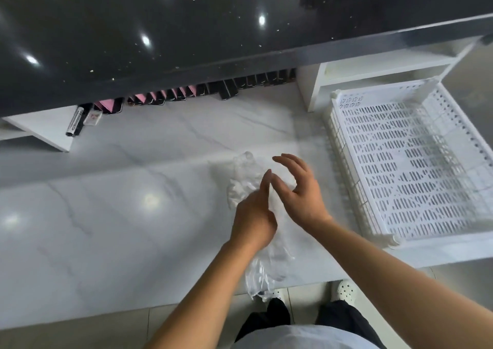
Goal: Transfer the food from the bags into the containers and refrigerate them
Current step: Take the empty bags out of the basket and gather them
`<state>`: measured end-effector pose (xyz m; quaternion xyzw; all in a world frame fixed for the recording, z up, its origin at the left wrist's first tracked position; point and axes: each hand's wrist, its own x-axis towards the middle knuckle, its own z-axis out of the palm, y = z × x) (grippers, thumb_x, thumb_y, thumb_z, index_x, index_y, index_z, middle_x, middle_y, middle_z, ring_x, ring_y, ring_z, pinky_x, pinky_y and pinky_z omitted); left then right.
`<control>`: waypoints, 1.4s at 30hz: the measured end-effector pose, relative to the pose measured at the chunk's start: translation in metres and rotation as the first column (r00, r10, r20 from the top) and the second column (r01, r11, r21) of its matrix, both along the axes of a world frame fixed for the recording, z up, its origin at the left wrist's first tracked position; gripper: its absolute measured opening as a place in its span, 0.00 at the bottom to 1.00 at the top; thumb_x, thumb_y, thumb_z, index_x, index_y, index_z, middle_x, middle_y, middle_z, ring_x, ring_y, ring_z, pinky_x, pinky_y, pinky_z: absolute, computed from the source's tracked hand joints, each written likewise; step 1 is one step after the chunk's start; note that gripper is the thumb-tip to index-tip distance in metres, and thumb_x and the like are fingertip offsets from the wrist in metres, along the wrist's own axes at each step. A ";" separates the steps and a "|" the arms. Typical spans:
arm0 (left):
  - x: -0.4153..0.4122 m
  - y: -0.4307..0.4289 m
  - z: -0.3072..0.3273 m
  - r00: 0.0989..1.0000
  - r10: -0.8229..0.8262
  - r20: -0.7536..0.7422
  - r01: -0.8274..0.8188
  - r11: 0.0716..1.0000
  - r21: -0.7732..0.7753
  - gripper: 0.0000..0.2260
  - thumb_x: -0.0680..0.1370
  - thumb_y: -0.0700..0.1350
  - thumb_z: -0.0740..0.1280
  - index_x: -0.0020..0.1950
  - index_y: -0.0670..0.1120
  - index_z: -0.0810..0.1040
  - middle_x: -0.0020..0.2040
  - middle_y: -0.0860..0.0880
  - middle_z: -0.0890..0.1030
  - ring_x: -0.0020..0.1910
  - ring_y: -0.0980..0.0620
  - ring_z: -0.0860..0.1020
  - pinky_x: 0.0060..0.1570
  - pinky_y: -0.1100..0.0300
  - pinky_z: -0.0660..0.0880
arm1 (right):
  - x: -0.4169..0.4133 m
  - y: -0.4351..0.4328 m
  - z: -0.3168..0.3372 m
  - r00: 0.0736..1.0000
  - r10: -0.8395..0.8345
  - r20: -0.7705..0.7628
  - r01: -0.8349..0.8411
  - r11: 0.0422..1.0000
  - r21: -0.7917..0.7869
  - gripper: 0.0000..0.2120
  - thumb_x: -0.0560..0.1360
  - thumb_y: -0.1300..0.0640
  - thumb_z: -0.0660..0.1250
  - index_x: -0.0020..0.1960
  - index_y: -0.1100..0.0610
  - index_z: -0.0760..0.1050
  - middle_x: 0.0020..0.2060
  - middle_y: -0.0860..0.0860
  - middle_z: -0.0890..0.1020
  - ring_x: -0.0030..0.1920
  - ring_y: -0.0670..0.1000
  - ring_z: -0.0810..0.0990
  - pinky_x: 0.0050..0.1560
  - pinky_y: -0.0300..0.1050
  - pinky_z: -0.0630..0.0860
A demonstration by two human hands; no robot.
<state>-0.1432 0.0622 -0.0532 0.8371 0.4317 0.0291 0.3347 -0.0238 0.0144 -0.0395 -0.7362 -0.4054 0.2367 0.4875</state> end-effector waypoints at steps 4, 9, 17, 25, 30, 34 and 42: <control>-0.011 -0.004 -0.022 0.929 -0.299 -0.219 0.346 0.911 0.223 0.29 0.76 0.37 0.53 0.77 0.52 0.64 0.78 0.46 0.65 0.77 0.44 0.60 0.74 0.50 0.59 | 0.002 0.014 0.028 0.959 0.184 0.215 -0.175 0.983 -0.056 0.19 0.77 0.46 0.67 0.67 0.47 0.77 0.71 0.51 0.73 0.72 0.55 0.67 0.71 0.55 0.63; -0.031 -0.010 -0.016 0.877 -0.446 -0.176 0.469 0.875 0.119 0.31 0.77 0.33 0.56 0.77 0.55 0.63 0.79 0.55 0.60 0.78 0.53 0.52 0.77 0.54 0.45 | 0.000 0.048 0.034 0.570 0.667 0.480 -0.369 0.730 -0.576 0.27 0.78 0.42 0.65 0.75 0.36 0.62 0.80 0.48 0.53 0.80 0.54 0.47 0.76 0.62 0.46; -0.075 -0.011 -0.016 0.931 0.224 0.288 -0.203 0.974 -0.099 0.16 0.79 0.41 0.66 0.67 0.49 0.76 0.56 0.51 0.82 0.54 0.52 0.81 0.57 0.58 0.77 | 0.006 -0.023 -0.030 0.745 0.493 0.449 -0.195 0.805 -0.561 0.17 0.78 0.46 0.64 0.67 0.43 0.75 0.75 0.50 0.67 0.75 0.57 0.62 0.73 0.57 0.56; -0.060 0.005 0.002 0.965 -0.034 -0.260 0.045 0.998 0.034 0.23 0.73 0.45 0.71 0.66 0.58 0.71 0.61 0.52 0.69 0.52 0.46 0.79 0.47 0.56 0.73 | -0.026 -0.101 -0.048 0.838 0.320 0.442 -0.100 0.886 -0.452 0.24 0.74 0.38 0.60 0.65 0.46 0.78 0.68 0.51 0.76 0.71 0.58 0.69 0.69 0.54 0.59; -0.042 -0.009 0.009 0.920 -0.166 -0.355 0.233 0.960 0.156 0.07 0.75 0.43 0.67 0.51 0.52 0.79 0.52 0.52 0.81 0.52 0.45 0.80 0.42 0.60 0.67 | -0.032 -0.132 -0.026 0.844 0.287 0.454 -0.009 0.853 -0.521 0.26 0.73 0.33 0.56 0.59 0.45 0.82 0.57 0.47 0.80 0.63 0.57 0.72 0.65 0.56 0.63; -0.039 -0.039 0.007 0.960 -0.144 -0.240 0.189 0.966 0.177 0.04 0.76 0.42 0.65 0.46 0.50 0.78 0.46 0.52 0.83 0.45 0.46 0.80 0.40 0.57 0.72 | -0.027 -0.155 -0.006 0.931 0.215 0.295 -0.010 0.823 -0.568 0.24 0.76 0.34 0.53 0.55 0.44 0.82 0.52 0.43 0.83 0.60 0.51 0.73 0.65 0.50 0.62; -0.004 -0.146 0.025 0.931 0.161 0.328 -0.024 0.923 -0.383 0.04 0.76 0.42 0.72 0.44 0.51 0.82 0.41 0.54 0.84 0.42 0.57 0.81 0.45 0.58 0.79 | -0.002 -0.245 0.025 0.982 -0.042 -0.183 -0.035 0.916 -0.399 0.25 0.75 0.48 0.72 0.68 0.37 0.67 0.41 0.45 0.86 0.42 0.45 0.84 0.42 0.40 0.80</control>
